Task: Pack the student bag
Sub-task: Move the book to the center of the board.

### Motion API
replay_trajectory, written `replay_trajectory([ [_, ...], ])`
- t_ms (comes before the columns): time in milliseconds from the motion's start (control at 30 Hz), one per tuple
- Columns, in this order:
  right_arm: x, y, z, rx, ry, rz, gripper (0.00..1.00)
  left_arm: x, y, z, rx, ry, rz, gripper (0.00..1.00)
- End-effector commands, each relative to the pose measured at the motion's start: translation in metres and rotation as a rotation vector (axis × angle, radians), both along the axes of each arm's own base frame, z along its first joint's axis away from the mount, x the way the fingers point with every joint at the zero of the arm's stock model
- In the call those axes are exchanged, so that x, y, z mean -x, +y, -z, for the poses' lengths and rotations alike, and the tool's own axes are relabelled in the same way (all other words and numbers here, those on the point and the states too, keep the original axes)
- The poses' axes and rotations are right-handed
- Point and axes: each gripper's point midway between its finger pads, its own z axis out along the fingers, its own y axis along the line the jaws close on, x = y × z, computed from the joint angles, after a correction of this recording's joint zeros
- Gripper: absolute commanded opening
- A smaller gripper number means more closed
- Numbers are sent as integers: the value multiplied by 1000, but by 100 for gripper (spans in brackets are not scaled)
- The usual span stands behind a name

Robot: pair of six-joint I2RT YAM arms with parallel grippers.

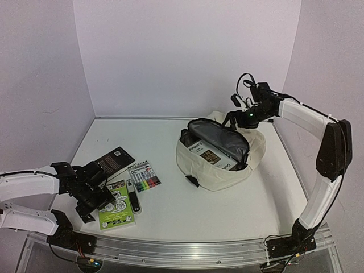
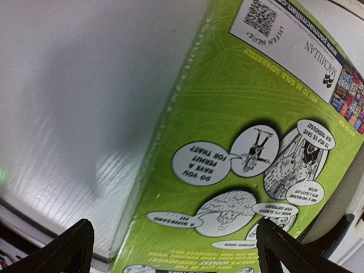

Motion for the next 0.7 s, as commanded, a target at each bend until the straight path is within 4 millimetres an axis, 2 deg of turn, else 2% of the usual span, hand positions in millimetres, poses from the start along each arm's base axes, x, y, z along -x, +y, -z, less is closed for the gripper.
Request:
replay_trajectory([
  [0,27,26,-40,-63,-59,-98,98,-32,-29,6,90,-110,6,100],
  [133,65,57,-50,-131,-34,-217,98,-61,-52,5,134,-182,4,99],
  [300,125,97,-49,-168,5,-385,98,-98,-86,8,151,-220,43,97],
  [500,166,118,-37,-171,46,-501,98,-146,-134,1,190,-273,90,96],
  [567,178,126,-35,-175,56,-539,97,-153,-142,-6,211,-289,92,95],
  [667,193,146,-24,-168,73,-596,95,-152,-137,-18,222,-321,73,95],
])
